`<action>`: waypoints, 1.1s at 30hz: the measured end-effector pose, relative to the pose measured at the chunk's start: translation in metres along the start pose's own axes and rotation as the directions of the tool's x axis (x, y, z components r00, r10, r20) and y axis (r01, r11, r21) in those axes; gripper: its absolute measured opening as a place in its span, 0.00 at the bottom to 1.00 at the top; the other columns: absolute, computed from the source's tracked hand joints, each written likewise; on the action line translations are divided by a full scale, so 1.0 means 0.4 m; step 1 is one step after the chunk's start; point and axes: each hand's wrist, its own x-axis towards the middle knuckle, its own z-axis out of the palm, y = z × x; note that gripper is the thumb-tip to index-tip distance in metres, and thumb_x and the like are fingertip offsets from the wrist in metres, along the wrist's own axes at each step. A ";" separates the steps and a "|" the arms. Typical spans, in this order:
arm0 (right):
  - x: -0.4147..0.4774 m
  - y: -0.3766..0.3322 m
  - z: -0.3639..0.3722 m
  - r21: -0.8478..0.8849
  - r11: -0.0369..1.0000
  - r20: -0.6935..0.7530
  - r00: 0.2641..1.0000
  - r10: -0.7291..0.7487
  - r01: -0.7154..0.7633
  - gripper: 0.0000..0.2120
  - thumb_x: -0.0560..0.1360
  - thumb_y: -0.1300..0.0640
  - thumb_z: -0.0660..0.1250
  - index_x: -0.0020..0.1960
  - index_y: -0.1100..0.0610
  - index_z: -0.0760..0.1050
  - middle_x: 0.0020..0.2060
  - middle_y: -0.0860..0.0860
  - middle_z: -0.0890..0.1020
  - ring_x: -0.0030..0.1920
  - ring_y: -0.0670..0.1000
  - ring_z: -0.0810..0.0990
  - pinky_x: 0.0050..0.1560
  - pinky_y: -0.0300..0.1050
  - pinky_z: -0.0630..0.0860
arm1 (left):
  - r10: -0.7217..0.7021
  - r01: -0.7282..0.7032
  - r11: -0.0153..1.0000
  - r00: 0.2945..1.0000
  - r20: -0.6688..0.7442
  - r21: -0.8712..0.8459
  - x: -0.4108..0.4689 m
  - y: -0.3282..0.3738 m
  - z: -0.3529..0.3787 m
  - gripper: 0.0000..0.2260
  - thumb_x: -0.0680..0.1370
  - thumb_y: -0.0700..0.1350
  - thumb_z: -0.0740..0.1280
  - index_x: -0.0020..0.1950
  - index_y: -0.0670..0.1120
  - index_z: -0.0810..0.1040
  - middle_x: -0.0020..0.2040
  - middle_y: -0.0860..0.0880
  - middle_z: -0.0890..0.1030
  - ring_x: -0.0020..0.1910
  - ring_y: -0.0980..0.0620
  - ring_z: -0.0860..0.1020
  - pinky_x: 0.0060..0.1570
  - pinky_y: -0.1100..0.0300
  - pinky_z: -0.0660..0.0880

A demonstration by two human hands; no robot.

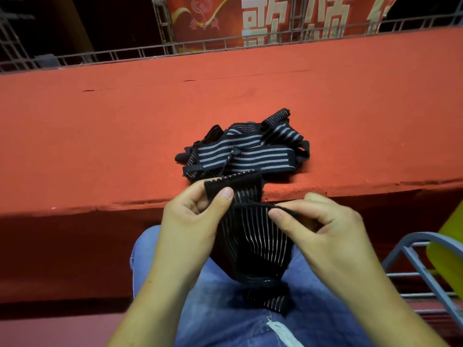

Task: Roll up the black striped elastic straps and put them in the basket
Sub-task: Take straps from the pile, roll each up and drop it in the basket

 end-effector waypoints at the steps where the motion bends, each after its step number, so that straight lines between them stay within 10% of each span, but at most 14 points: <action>1: 0.003 -0.007 -0.001 0.032 0.999 0.007 1.000 -0.002 0.002 0.10 0.69 0.39 0.72 0.44 0.42 0.88 0.34 0.45 0.78 0.34 0.44 0.75 0.37 0.34 0.70 | -0.005 0.005 1.000 1.000 0.013 -0.001 0.001 0.003 0.006 0.07 0.80 0.40 0.68 0.54 0.45 0.85 0.46 0.49 0.88 0.39 0.61 0.82 0.39 0.69 0.76; 7: 0.005 -0.040 -0.005 0.330 0.937 0.057 0.993 0.101 -0.114 0.07 0.71 0.55 0.75 0.34 0.52 0.84 0.24 0.42 0.77 0.23 0.39 0.72 0.29 0.28 0.67 | -0.078 0.082 0.996 0.983 0.168 -0.019 -0.007 -0.001 0.014 0.13 0.81 0.50 0.66 0.58 0.46 0.86 0.54 0.44 0.87 0.56 0.46 0.85 0.57 0.48 0.79; 14: 0.019 -0.028 -0.014 0.415 0.887 0.058 0.979 0.197 -0.203 0.10 0.70 0.53 0.73 0.44 0.59 0.86 0.32 0.49 0.85 0.31 0.42 0.78 0.34 0.34 0.76 | -0.225 0.297 0.927 0.930 0.292 -0.229 -0.025 0.005 0.018 0.15 0.76 0.50 0.63 0.52 0.52 0.89 0.56 0.47 0.87 0.58 0.52 0.85 0.54 0.60 0.81; 21: 0.026 -0.027 -0.027 0.513 0.813 0.124 0.961 0.246 -0.274 0.16 0.68 0.44 0.74 0.46 0.56 0.87 0.38 0.56 0.83 0.33 0.52 0.76 0.31 0.43 0.76 | -0.105 0.067 0.987 0.958 0.266 0.146 -0.008 0.010 0.015 0.14 0.87 0.46 0.58 0.64 0.50 0.83 0.59 0.51 0.86 0.60 0.56 0.82 0.62 0.57 0.76; 27: 0.024 -0.032 -0.005 0.538 0.791 0.053 0.949 0.312 -0.290 0.11 0.66 0.49 0.74 0.42 0.56 0.86 0.31 0.53 0.84 0.27 0.48 0.79 0.25 0.39 0.76 | -0.178 0.226 0.969 0.919 0.351 -0.100 -0.028 0.025 0.048 0.14 0.83 0.45 0.61 0.64 0.52 0.83 0.38 0.56 0.84 0.30 0.63 0.79 0.31 0.72 0.73; 33: 0.030 -0.035 0.008 0.567 0.786 -0.013 0.951 0.308 -0.247 0.09 0.69 0.50 0.73 0.43 0.56 0.84 0.30 0.54 0.84 0.27 0.49 0.79 0.26 0.39 0.75 | -0.216 0.321 0.883 0.925 0.311 -0.342 -0.028 0.021 0.068 0.16 0.82 0.42 0.60 0.62 0.48 0.85 0.60 0.44 0.86 0.62 0.46 0.83 0.55 0.59 0.81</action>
